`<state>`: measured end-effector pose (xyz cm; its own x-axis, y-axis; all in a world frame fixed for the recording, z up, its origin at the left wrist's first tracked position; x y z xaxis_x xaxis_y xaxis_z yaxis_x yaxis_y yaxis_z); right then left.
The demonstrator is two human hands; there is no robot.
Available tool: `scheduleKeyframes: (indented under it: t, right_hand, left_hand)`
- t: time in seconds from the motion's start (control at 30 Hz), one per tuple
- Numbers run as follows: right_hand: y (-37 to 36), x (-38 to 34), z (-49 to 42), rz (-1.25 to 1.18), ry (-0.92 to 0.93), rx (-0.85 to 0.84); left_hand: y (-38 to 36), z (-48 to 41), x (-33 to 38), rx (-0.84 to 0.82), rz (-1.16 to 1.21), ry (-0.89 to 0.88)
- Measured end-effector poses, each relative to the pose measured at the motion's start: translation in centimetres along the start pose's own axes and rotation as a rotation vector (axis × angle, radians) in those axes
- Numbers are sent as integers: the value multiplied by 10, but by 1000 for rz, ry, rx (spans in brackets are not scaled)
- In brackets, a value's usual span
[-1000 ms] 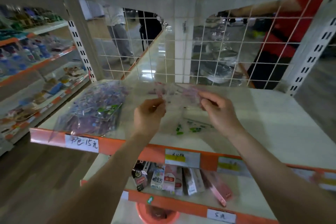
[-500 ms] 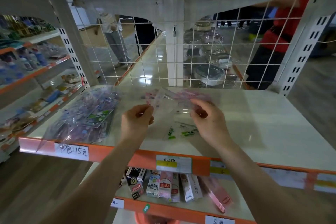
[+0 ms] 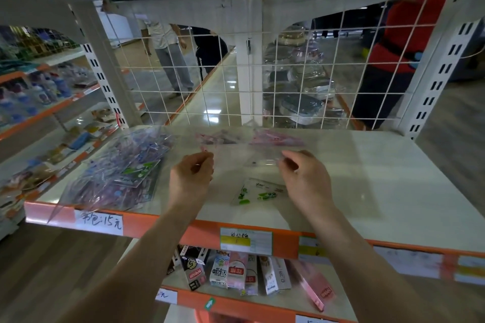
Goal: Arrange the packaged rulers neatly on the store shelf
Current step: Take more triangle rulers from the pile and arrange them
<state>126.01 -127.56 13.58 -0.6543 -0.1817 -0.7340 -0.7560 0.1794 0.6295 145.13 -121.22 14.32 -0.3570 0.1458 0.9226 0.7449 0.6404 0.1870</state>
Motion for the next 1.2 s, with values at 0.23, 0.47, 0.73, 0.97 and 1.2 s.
scheduleKeyframes:
  t: [0.23,0.47,0.73,0.97,1.2]
  right_hand:
    - [39,22,-38,119,-36,-33]
    - [31,22,-48,381,61,-269]
    - [25,9,-56,430,36,-338]
    - [21,-3,-51,545,97,-323]
    - [-3,-52,-3,-107,-31,-663]
  left_hand:
    - [0,-3,-8,-14,-66,-50]
    - [-1,-4,-9,-50,-96,-86]
    - [0,-5,-12,-82,-100,-95]
    - [2,-3,-8,-89,-135,-103]
    - [-1,-1,5,-71,61,-35]
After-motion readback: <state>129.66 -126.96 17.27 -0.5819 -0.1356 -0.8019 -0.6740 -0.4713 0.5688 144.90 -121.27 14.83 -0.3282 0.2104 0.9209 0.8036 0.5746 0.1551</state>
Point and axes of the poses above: each hand's wrist, its own z-axis away from the middle knuckle, its own y-axis out of the back of the hand, x = y × z, the point moved 1 cm from there along -z, towards the middle knuckle, and after that the axes turned 11 degrees about -y, right-handed, at the moved point
